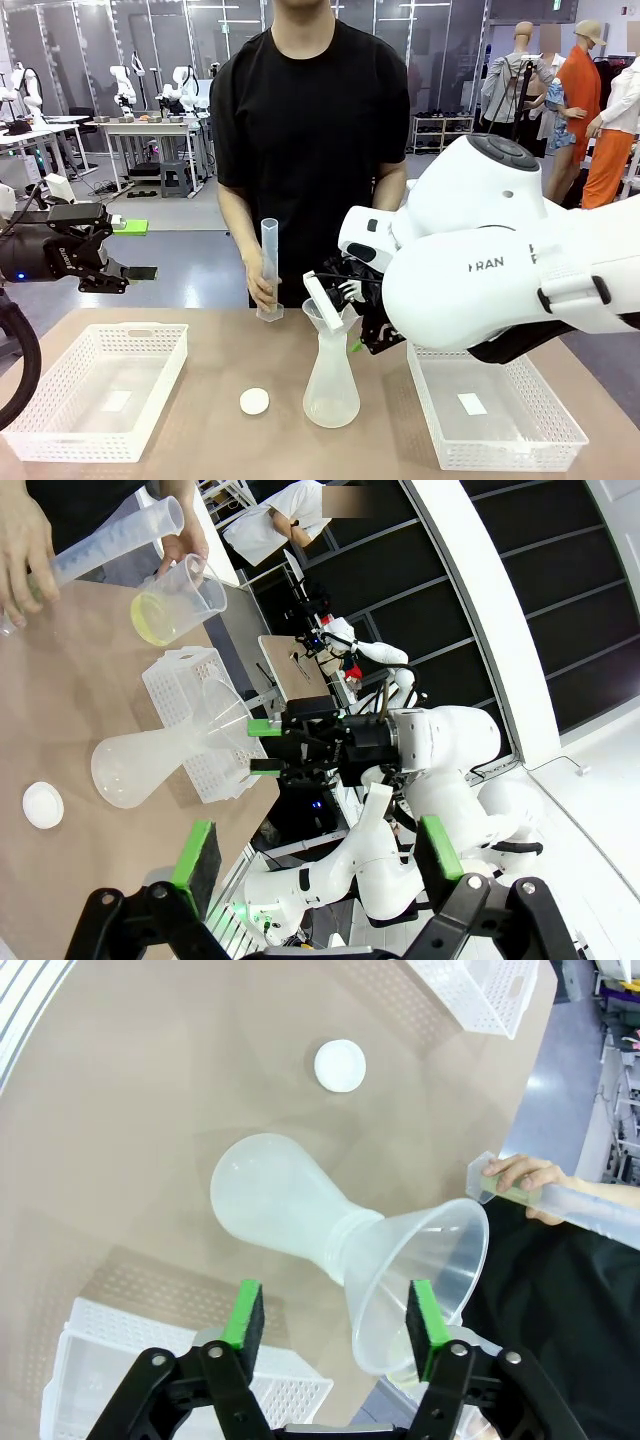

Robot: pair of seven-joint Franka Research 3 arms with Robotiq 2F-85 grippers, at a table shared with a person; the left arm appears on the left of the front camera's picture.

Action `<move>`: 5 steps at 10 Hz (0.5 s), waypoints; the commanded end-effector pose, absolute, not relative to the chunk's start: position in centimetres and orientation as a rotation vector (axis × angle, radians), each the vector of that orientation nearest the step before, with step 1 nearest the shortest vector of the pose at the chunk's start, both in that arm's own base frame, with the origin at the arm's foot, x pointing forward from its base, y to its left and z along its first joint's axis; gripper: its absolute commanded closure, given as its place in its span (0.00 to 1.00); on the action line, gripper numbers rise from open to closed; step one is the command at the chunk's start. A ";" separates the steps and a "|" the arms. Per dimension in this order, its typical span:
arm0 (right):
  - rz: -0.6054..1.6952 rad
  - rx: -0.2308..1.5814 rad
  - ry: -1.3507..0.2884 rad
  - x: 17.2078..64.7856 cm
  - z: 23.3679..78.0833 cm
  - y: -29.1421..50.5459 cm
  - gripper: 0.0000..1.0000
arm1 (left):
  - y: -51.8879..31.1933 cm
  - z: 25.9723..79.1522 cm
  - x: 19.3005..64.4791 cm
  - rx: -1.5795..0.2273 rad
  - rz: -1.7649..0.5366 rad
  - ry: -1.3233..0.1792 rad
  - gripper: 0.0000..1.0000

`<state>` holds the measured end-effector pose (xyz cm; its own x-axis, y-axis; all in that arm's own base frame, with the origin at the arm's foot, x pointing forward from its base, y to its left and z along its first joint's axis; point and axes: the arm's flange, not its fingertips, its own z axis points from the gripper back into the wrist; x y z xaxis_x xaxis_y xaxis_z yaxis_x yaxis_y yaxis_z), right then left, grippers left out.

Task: Prepare the solutions needed for the experiment.
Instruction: Pick up the Plastic Funnel and insert it into the Big flask.

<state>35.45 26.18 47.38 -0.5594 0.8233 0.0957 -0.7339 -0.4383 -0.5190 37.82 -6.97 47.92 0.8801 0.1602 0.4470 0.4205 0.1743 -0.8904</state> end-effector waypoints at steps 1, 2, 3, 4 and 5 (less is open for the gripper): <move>2.056 -0.192 -0.565 34.7 50.8 24.9 0.22 | -7.3 48.0 37.8 -1.406 -0.197 -0.502 0.00; 2.056 -0.134 -0.589 34.5 52.5 23.8 0.22 | -7.3 48.0 37.8 -1.406 -0.197 -0.502 0.00; 2.042 -0.070 -0.621 34.5 54.0 22.8 0.22 | -7.3 48.0 37.8 -1.406 -0.197 -0.502 0.00; 2.015 -0.045 -0.629 34.6 55.1 21.8 0.22 | -7.3 48.0 37.8 -1.406 -0.197 -0.502 0.00; 1.955 -0.075 -0.585 34.7 55.9 20.4 0.22 | -7.3 48.0 37.8 -1.406 -0.197 -0.502 0.00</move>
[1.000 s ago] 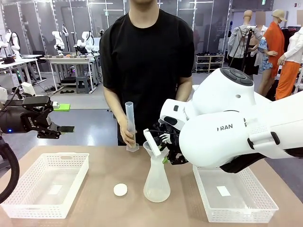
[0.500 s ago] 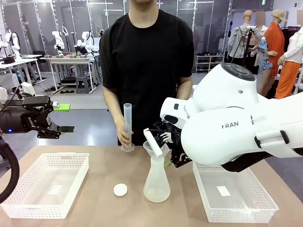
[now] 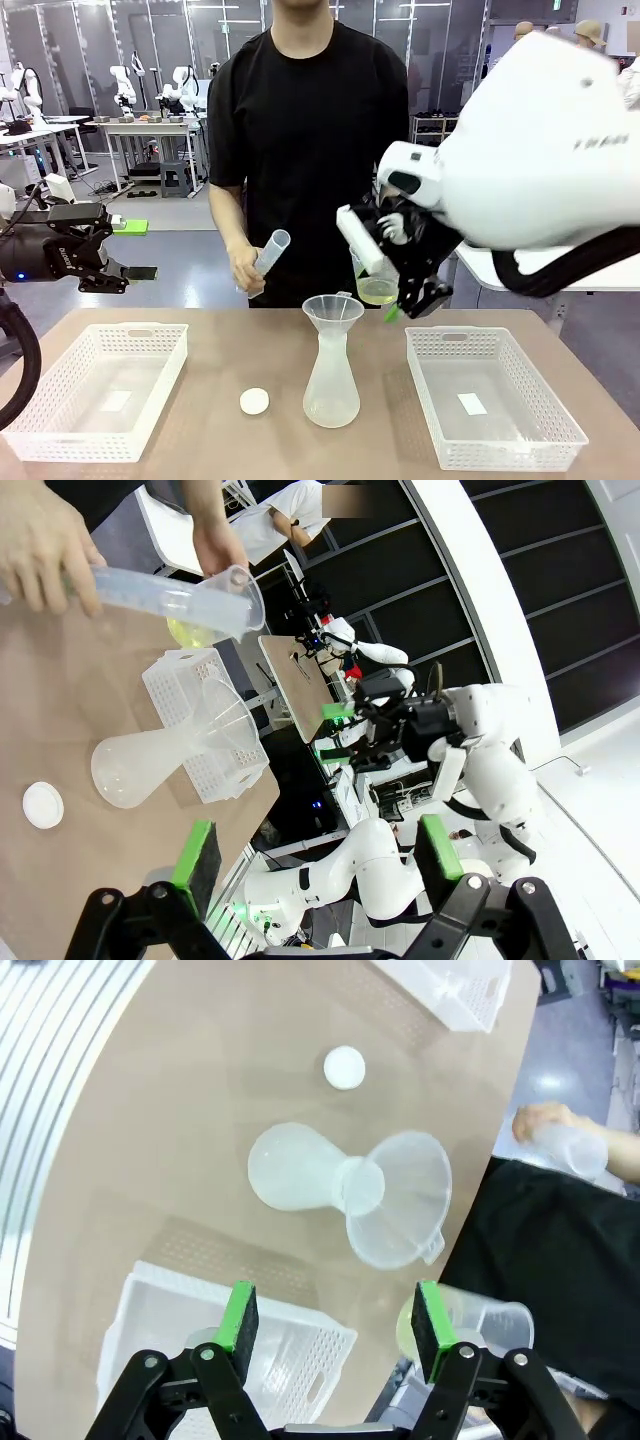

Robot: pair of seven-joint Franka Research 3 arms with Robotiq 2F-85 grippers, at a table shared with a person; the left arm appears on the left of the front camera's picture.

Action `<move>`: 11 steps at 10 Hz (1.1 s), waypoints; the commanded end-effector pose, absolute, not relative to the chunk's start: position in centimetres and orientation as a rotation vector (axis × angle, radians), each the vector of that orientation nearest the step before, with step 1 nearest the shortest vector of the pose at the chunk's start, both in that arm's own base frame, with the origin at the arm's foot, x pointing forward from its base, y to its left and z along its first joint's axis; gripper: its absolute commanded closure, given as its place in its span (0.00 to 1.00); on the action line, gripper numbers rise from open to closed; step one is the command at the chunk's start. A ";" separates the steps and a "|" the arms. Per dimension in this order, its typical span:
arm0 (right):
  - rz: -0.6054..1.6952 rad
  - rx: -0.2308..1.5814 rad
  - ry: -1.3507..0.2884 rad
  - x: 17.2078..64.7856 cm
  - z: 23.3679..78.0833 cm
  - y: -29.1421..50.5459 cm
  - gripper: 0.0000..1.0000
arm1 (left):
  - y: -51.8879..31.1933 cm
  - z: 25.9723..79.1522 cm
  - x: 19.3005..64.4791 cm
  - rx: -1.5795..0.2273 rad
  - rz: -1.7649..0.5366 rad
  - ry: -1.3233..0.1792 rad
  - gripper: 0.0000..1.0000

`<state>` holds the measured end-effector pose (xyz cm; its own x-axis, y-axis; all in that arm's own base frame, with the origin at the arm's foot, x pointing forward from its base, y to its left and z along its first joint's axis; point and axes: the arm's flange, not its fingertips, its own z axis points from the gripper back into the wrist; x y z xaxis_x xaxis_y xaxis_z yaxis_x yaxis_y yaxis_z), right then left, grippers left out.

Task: Prepare the solutions needed for the experiment.
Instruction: Pick up the Plastic Funnel and insert it into the Big flask, then once the solution is in the Big flask , pick up the Plastic Funnel and place it back into the right Organizing basket.

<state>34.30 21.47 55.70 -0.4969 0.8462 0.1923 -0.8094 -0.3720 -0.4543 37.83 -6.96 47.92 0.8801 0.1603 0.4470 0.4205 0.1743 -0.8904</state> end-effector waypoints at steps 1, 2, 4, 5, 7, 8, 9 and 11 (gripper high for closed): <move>1.899 -0.115 -0.565 34.8 56.3 19.2 0.22 | -7.3 48.0 37.8 -1.406 -0.197 -0.502 0.00; 1.857 -0.146 -0.517 35.0 56.2 18.3 0.22 | -7.3 48.0 37.8 -1.406 -0.197 -0.502 0.00; 1.963 -0.092 -0.602 34.7 56.5 19.9 0.22 | -7.3 48.0 37.8 -1.406 -0.197 -0.502 0.00; 1.963 -0.092 -0.602 34.7 56.5 19.9 0.22 | -7.3 48.0 37.8 -1.406 -0.197 -0.502 0.00; 1.963 -0.092 -0.602 34.7 56.5 19.9 0.22 | -7.3 48.0 37.8 -1.406 -0.197 -0.502 0.00; 1.963 -0.092 -0.602 34.7 56.5 19.9 0.22 | -7.3 48.0 37.8 -1.406 -0.197 -0.502 0.00; 1.963 -0.092 -0.602 34.7 56.5 19.9 0.22 | -7.3 48.0 37.8 -1.406 -0.197 -0.502 0.00; 1.963 -0.092 -0.602 34.7 56.5 19.9 0.22 | -7.3 48.0 37.8 -1.406 -0.197 -0.502 0.00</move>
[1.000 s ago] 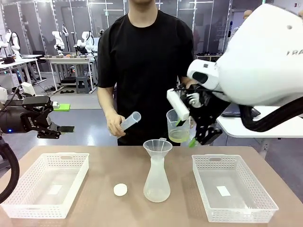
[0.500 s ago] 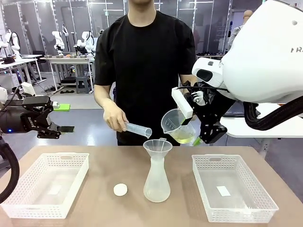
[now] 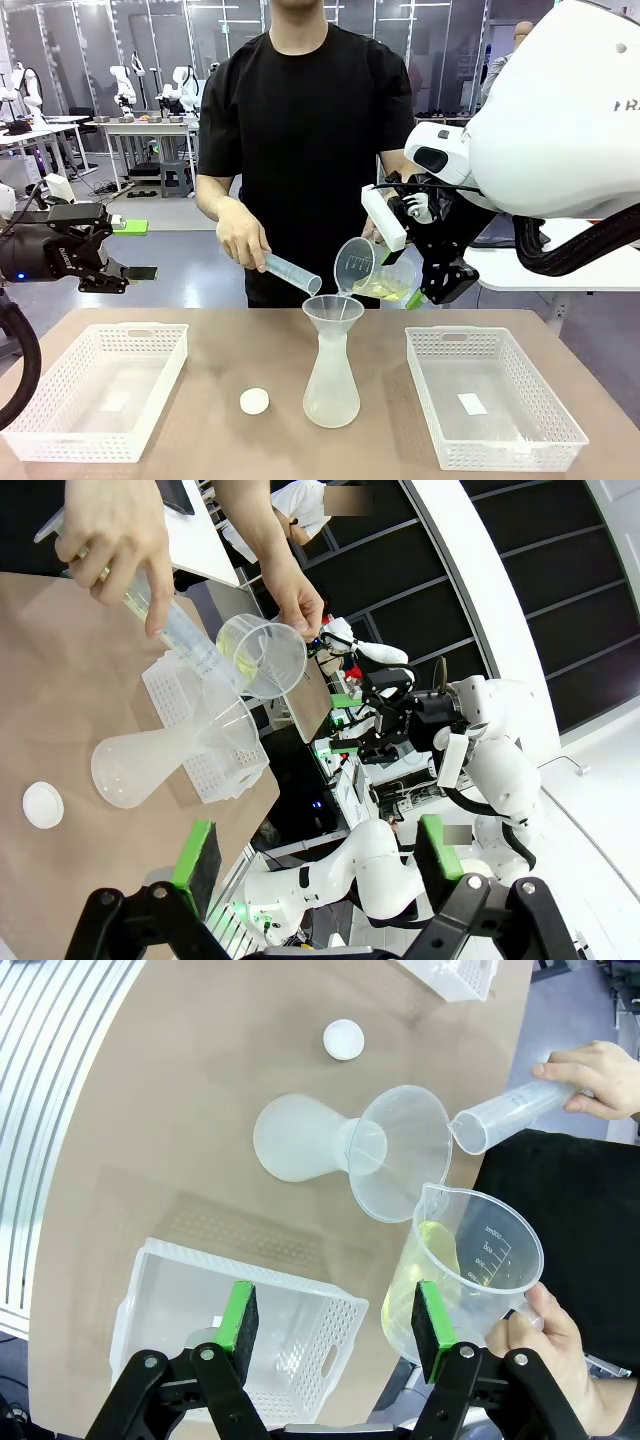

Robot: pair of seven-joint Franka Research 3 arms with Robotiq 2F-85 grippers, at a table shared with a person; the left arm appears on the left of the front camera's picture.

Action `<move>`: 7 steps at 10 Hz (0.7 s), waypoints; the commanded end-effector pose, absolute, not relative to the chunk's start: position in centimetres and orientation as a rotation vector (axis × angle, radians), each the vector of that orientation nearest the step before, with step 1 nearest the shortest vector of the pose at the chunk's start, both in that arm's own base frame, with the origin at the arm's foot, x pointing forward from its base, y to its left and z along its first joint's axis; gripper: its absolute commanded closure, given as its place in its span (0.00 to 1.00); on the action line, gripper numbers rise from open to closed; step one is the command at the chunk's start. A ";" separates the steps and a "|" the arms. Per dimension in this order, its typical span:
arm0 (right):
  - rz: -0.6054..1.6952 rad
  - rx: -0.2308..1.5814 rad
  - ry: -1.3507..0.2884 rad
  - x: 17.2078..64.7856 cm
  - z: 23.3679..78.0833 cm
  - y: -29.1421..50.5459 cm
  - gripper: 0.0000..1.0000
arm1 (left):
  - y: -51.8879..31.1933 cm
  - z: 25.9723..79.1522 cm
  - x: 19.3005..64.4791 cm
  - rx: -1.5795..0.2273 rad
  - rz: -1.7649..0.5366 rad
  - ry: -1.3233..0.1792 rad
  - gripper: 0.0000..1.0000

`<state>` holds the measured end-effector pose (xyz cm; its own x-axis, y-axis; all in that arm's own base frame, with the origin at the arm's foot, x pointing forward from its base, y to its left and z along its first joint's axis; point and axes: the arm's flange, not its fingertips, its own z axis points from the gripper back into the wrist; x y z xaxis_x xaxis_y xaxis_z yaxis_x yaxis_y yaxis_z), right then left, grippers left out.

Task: Prepare the solutions needed for the experiment.
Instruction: Once the solution is in the Big flask , pick up the Plastic Funnel and place it back into the right Organizing basket.

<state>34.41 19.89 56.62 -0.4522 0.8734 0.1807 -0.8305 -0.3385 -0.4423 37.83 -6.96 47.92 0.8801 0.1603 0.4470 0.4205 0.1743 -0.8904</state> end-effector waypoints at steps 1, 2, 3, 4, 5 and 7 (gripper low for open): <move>1.963 -0.092 -0.602 34.7 56.5 19.9 0.22 | -7.3 48.0 37.8 -1.406 -0.197 -0.502 0.00; 1.957 -0.106 -0.581 34.4 56.6 19.9 0.22 | -7.3 48.0 37.8 -1.406 -0.197 -0.502 0.00; 1.768 -0.065 -0.584 34.3 57.4 18.5 0.22 | -7.3 48.0 37.8 -1.406 -0.197 -0.502 0.00; 1.626 0.086 -0.605 33.9 58.2 17.0 0.22 | -7.3 48.0 37.8 -1.406 -0.197 -0.502 0.00; 1.507 0.087 -0.606 33.6 58.9 15.7 0.22 | -7.3 48.0 37.8 -1.406 -0.197 -0.502 0.00; 1.142 0.451 -0.580 33.0 59.1 13.6 0.22 | -7.3 48.0 37.8 -1.406 -0.197 -0.502 0.00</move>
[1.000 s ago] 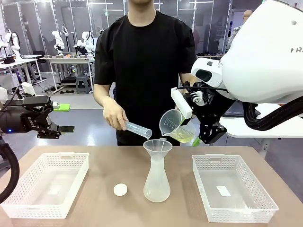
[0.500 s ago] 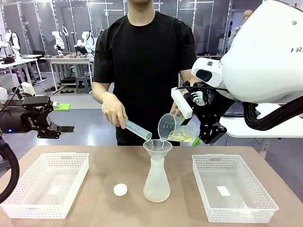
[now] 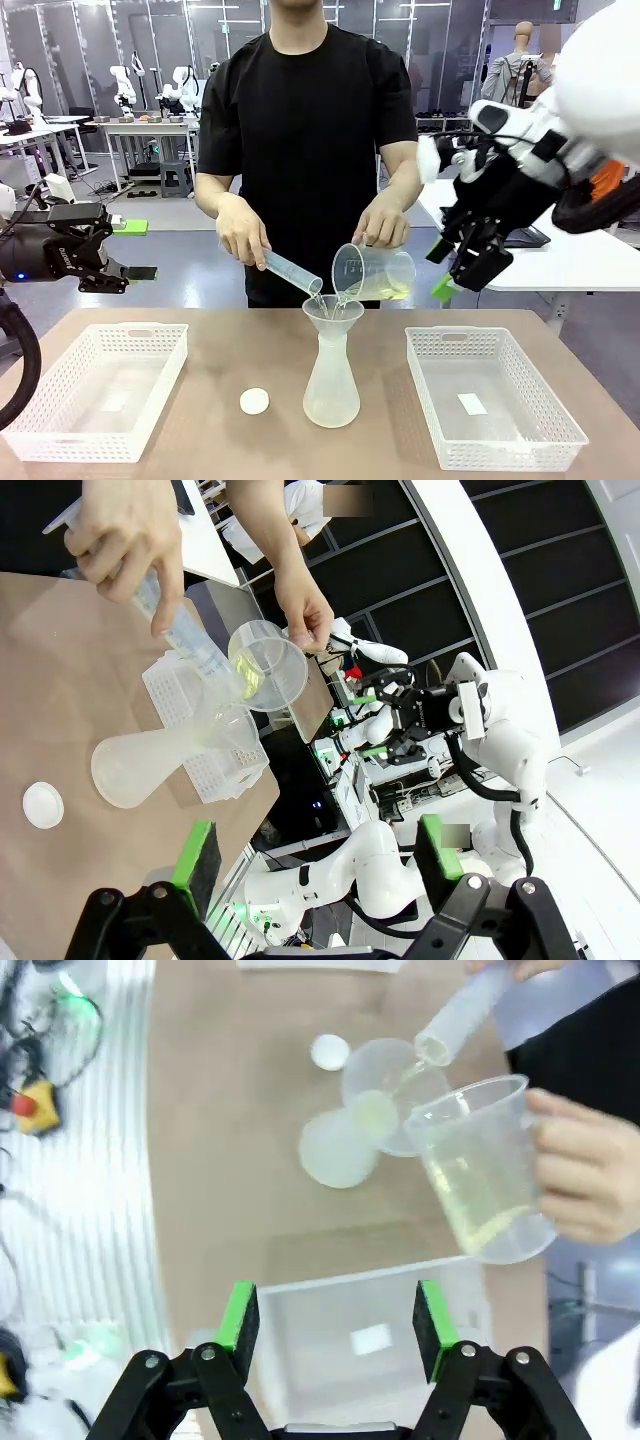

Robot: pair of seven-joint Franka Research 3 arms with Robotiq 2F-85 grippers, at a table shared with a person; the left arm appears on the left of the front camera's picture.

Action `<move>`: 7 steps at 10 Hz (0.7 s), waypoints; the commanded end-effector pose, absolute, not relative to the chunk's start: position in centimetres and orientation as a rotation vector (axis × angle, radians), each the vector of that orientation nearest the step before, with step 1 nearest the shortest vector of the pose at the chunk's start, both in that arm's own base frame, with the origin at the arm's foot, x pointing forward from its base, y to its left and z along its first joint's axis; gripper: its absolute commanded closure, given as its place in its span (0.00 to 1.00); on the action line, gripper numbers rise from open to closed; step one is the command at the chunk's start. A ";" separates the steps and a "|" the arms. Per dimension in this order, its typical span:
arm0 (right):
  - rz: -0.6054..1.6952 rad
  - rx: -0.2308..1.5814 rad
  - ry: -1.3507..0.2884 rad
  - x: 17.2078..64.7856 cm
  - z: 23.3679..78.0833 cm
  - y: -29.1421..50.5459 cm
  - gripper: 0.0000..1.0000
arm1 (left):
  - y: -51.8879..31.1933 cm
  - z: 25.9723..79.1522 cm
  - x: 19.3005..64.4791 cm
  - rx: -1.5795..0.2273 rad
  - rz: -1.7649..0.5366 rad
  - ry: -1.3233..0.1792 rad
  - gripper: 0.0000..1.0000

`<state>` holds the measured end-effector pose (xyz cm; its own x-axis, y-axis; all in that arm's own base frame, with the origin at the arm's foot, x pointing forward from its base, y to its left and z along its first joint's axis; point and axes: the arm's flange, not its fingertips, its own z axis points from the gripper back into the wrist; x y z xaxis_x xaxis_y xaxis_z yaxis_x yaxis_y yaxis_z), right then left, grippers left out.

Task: Prepare the solutions needed for the experiment.
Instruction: Once the solution is in the Big flask , pick up the Plastic Funnel and place it back into the right Organizing basket.

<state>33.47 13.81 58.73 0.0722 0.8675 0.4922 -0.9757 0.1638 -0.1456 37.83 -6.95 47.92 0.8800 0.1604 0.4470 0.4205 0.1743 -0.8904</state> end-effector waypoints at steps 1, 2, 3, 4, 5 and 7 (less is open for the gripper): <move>0.987 0.496 -0.550 32.7 58.5 12.5 0.22 | -7.3 48.0 37.8 -1.406 -0.197 -0.502 0.00; 0.868 0.562 -0.521 32.2 58.1 11.6 0.22 | -7.3 48.0 37.8 -1.406 -0.197 -0.502 0.00; 0.728 0.663 -0.493 31.8 57.4 11.0 0.22 | -7.3 48.0 37.8 -1.406 -0.197 -0.502 0.00; 0.584 0.729 -0.386 31.3 56.2 10.9 0.22 | -7.3 48.0 37.8 -1.406 -0.197 -0.502 0.00; 0.452 0.761 -0.262 30.7 54.8 11.0 0.22 | -7.3 48.0 37.8 -1.406 -0.197 -0.502 0.00; 0.243 0.794 -0.106 30.2 52.6 10.5 0.22 | -7.3 48.0 37.8 -1.406 -0.197 -0.502 0.00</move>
<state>31.26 9.83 52.31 0.9163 0.2982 0.2672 -0.4004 0.6862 0.6073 37.83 -6.95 47.92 0.8800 0.1605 0.4470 0.4205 0.1744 -0.8904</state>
